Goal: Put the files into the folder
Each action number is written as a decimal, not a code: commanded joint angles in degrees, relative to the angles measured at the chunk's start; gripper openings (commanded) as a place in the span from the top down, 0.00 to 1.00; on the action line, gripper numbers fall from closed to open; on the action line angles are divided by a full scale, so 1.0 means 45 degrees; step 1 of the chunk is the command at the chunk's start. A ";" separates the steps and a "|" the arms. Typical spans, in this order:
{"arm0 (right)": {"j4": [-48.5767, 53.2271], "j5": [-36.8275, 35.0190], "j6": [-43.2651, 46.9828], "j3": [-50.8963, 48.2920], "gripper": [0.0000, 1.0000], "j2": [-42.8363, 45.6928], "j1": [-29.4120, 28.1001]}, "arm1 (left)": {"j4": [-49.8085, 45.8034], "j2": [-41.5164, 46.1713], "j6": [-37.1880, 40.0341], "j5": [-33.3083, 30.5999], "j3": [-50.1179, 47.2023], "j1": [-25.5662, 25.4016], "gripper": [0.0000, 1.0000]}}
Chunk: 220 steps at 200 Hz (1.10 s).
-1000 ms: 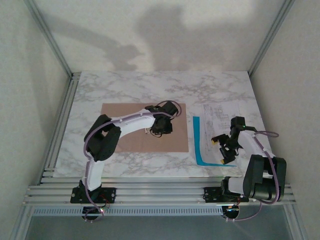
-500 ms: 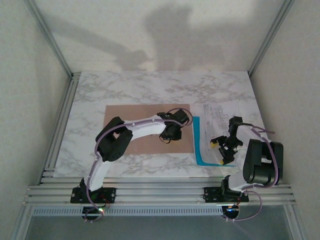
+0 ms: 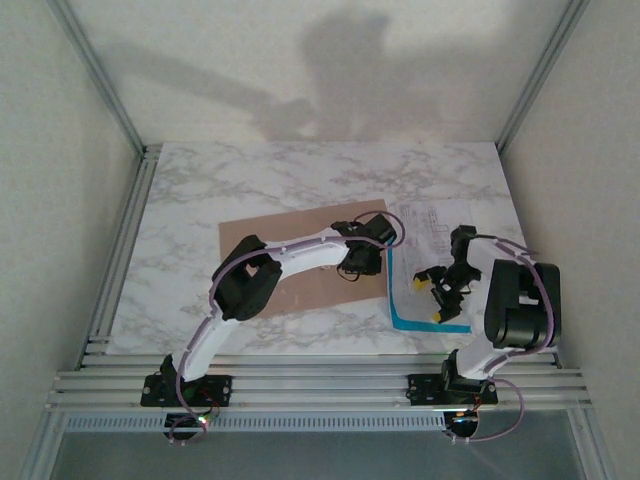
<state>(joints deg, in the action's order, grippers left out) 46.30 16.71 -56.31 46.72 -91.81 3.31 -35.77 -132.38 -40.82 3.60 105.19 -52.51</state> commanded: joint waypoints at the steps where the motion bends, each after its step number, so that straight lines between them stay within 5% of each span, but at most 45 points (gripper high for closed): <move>1: -0.1834 -0.0345 0.0168 0.0299 0.16 -0.0952 -0.0510 | -0.0682 -0.0036 0.0251 -0.0752 0.0443 0.0055 0.74; 43: -0.1672 -0.0435 0.0215 0.1238 0.17 -0.1424 -0.1007 | -0.0857 0.1682 -0.0604 -0.1179 -0.0091 0.1094 0.49; 141: -0.0464 -0.0967 -0.0088 -0.0444 0.01 0.2247 -0.1241 | 0.0117 0.4147 -0.0923 -0.0174 -0.4674 0.3519 0.48; 220: -0.1526 -0.0784 0.1712 0.0218 0.01 -0.0498 -0.1641 | 0.1151 0.3260 0.0974 -0.0348 -0.4901 0.3911 0.48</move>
<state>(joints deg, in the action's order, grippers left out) 43.05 13.50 -54.68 44.71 -87.81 -2.20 -33.30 -115.24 -41.60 2.37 82.39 -35.40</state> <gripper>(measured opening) 0.987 0.521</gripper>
